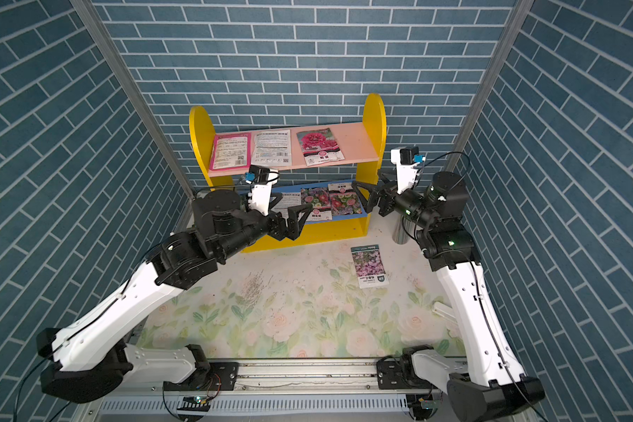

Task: Take the seed bag off the shelf
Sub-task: Pick up the seed packet from the shelf.

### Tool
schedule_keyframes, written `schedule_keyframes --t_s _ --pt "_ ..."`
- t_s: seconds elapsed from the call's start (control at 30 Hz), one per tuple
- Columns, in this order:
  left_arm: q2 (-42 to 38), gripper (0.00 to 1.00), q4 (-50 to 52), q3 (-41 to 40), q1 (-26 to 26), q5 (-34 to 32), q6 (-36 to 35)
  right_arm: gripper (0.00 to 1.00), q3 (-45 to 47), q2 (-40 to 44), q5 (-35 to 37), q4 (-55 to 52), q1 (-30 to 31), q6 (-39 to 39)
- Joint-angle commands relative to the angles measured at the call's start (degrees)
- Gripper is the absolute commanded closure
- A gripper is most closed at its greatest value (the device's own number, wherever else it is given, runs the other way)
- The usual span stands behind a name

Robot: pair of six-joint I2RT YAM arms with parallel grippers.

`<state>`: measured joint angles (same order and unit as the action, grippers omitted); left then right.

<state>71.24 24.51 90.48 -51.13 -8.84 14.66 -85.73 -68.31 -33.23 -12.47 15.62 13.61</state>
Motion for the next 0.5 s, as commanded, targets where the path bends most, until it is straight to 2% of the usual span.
schedule_keyframes --t_s 0.0,0.27,0.47 --pt "-3.5 0.0 -0.5 -2.5 1.2 -2.9 -2.5 0.02 -6.3 -4.8 6.7 -1.8 3.4 -2.0" --pt "-9.1 0.0 3.7 -2.3 1.5 -7.3 -6.3 0.05 -23.0 -18.9 16.8 -8.0 9.2 -4.8" --pt "-11.0 0.0 4.8 -3.5 1.5 -7.7 -6.5 0.08 -41.5 -31.3 23.6 -17.9 12.7 -7.4"
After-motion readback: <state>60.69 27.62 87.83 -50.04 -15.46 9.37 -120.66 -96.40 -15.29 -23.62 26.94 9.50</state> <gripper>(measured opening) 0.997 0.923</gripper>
